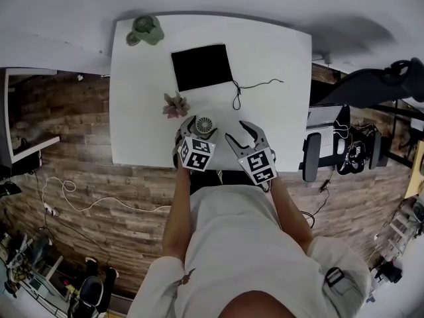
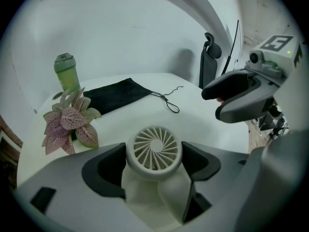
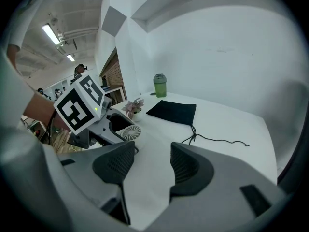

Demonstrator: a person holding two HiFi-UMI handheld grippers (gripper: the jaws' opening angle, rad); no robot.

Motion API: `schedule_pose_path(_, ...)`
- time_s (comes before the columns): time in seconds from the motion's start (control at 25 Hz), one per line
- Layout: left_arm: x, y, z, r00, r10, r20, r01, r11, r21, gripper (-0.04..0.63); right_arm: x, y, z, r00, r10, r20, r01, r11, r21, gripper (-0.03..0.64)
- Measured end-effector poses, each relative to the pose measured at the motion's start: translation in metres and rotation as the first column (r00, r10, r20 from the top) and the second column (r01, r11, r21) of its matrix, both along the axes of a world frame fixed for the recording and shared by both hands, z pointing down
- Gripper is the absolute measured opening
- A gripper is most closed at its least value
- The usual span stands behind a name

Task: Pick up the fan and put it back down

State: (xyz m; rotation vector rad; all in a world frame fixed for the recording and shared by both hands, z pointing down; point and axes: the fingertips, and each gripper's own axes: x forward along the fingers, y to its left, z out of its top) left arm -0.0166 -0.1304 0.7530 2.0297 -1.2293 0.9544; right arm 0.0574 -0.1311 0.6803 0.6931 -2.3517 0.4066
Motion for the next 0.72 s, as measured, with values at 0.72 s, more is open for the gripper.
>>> schedule_pose_path(0.72, -0.005, -0.001, -0.034, 1.000, 0.000, -0.014, 0.001, 0.997, 0.080, 0.353, -0.009, 0.003, -0.016, 1.000, 0.011, 0.009, -0.011, 0.999, 0.042, 0.232)
